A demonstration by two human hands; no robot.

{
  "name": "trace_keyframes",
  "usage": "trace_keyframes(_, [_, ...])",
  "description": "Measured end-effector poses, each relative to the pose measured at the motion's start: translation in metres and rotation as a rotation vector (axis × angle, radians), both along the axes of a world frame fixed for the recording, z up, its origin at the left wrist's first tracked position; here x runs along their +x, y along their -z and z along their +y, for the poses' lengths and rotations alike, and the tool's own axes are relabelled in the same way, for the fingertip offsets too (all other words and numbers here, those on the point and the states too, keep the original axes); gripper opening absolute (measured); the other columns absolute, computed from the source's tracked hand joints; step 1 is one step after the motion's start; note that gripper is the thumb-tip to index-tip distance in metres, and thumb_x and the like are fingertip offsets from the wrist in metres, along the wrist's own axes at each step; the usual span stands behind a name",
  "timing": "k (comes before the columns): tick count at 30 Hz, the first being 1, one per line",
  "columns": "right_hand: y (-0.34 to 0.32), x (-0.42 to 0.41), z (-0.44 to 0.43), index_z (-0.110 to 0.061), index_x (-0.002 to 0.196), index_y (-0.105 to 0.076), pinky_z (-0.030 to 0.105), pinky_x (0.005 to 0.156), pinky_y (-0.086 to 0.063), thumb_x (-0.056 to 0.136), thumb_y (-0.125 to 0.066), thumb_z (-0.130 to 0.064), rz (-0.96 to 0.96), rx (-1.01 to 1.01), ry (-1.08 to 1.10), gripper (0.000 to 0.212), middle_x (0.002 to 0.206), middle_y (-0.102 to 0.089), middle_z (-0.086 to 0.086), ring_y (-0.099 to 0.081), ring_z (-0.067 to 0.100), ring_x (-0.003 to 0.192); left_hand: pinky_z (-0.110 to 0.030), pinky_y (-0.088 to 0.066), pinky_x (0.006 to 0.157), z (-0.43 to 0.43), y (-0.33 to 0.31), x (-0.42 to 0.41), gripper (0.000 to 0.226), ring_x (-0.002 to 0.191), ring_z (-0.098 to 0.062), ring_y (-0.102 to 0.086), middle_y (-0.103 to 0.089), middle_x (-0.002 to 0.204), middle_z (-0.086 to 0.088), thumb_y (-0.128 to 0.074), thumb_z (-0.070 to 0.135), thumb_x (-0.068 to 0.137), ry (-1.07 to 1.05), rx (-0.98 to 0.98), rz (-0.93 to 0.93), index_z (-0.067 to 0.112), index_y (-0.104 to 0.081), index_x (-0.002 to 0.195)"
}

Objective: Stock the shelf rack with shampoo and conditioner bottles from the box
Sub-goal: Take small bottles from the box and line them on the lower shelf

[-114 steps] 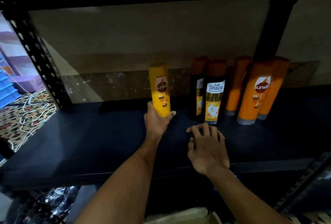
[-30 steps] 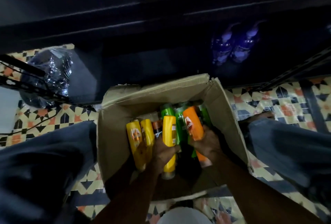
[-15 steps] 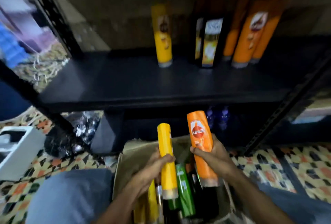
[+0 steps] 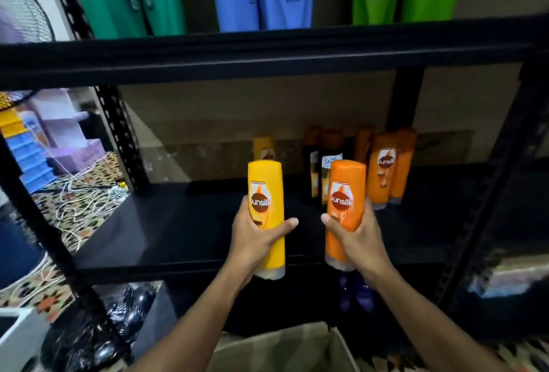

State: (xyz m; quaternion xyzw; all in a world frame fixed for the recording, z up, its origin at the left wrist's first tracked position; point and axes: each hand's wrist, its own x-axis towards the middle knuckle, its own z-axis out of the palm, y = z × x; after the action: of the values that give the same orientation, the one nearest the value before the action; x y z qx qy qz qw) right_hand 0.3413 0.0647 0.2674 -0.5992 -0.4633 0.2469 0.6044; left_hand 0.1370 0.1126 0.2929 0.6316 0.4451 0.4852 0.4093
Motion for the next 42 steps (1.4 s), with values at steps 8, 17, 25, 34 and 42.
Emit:
trace_keyframes(8, [0.011, 0.007, 0.033, -0.038, 0.153, -0.016, 0.054, 0.105, -0.045, 0.081, -0.079, -0.044, -0.005, -0.003, 0.010, 0.096, 0.144, -0.047, -0.002, -0.052, 0.023, 0.127, -0.017, -0.049, 0.078, 0.039, 0.017, 0.027, 0.082, 0.097, 0.005, -0.060, -0.057, 0.109, 0.021, -0.095, 0.036, 0.066, -0.066, 0.059, -0.013, 0.039, -0.039, 0.126])
trace_keyframes(17, [0.022, 0.037, 0.047, -0.041, 0.146, -0.016, 0.051, 0.101, -0.046, 0.083, -0.078, -0.045, -0.108, -0.015, 0.223, 0.088, 0.142, -0.043, 0.001, -0.049, 0.023, 0.125, -0.023, -0.051, 0.077, 0.053, 0.071, 0.029, 0.075, 0.098, 0.002, -0.057, -0.056, 0.111, 0.019, -0.091, 0.028, 0.073, -0.097, -0.041, 0.032, 0.038, -0.039, 0.126])
trace_keyframes(25, [0.022, 0.108, 0.046, -0.025, 0.138, -0.029, 0.047, 0.090, -0.048, 0.090, -0.072, -0.034, -0.080, -0.002, 0.399, 0.065, 0.127, -0.049, 0.000, -0.055, 0.028, 0.116, -0.007, -0.048, 0.053, 0.069, 0.071, 0.040, 0.066, 0.091, -0.005, -0.058, -0.058, 0.105, 0.012, -0.088, 0.012, 0.076, -0.111, -0.085, -0.007, 0.028, -0.043, 0.122])
trace_keyframes(34, [0.030, 0.144, 0.060, -0.029, 0.146, -0.017, 0.060, 0.098, -0.048, 0.091, -0.073, -0.028, -0.032, -0.022, 0.431, 0.078, 0.144, -0.043, 0.011, -0.050, 0.029, 0.125, -0.026, -0.053, 0.075, 0.070, 0.075, 0.043, 0.074, 0.094, 0.000, -0.056, -0.053, 0.105, 0.020, -0.091, 0.017, 0.073, -0.158, -0.055, 0.027, 0.035, -0.040, 0.124])
trace_keyframes(42, [0.042, 0.148, 0.067, -0.019, 0.147, -0.016, 0.055, 0.097, -0.048, 0.093, -0.071, -0.026, -0.101, -0.072, 0.431, 0.078, 0.145, -0.044, 0.014, -0.052, 0.034, 0.126, -0.025, -0.050, 0.075, 0.069, 0.076, 0.045, 0.075, 0.091, 0.002, -0.055, -0.053, 0.103, 0.022, -0.091, 0.015, 0.072, -0.176, -0.023, 0.022, 0.034, -0.041, 0.125])
